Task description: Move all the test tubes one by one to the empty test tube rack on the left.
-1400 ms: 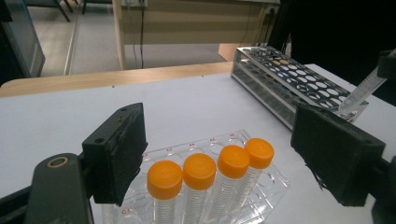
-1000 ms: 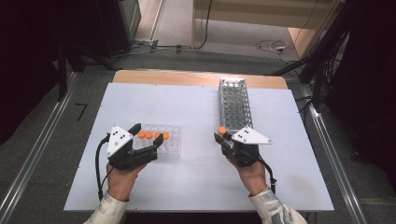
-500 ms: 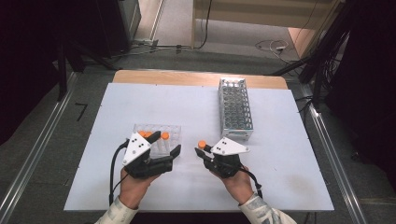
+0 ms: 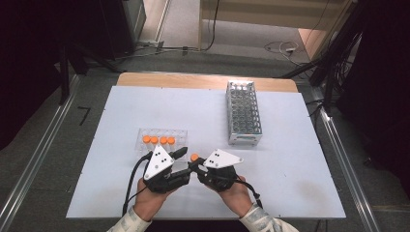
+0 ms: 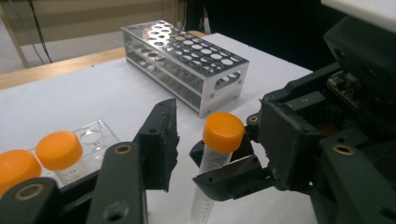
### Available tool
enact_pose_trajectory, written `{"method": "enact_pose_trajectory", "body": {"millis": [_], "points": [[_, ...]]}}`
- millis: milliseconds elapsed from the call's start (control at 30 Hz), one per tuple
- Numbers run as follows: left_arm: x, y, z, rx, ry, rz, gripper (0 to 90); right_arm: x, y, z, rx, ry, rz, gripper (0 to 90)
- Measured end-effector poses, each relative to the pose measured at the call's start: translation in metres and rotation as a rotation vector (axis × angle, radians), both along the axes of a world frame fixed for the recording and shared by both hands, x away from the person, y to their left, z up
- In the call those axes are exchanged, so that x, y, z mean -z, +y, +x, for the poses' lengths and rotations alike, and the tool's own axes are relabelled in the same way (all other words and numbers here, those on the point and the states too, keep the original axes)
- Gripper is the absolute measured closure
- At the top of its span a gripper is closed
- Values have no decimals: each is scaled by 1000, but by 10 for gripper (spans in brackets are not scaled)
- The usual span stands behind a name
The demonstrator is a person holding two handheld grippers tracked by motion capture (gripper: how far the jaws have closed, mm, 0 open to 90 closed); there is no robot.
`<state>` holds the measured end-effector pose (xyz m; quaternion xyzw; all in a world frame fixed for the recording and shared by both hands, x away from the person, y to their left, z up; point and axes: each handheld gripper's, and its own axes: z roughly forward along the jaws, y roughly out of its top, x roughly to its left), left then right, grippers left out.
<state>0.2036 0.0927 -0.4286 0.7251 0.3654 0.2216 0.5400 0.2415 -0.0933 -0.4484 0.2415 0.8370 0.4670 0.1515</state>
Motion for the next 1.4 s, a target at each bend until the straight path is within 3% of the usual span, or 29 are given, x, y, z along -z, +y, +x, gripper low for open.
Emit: {"method": "enact_pose_trajectory", "body": {"millis": [333, 600, 800, 933, 1400], "points": [[6, -5, -1, 2, -8, 39, 667, -1, 4, -3, -17, 9, 11, 720], [5, -4, -1, -1, -7, 47, 692, -1, 4, -3, -18, 17, 12, 714], [-2, 5, -1, -6, 1, 24, 693, -3, 0, -1, -30, 33, 19, 451], [-7, 14, -1, -21, 10, 11, 693, -3, -9, 3, -21, 41, 15, 376], [-24, 48, -1, -90, 19, -25, 693, -5, -32, 10, 43, 48, 24, 330]]}}
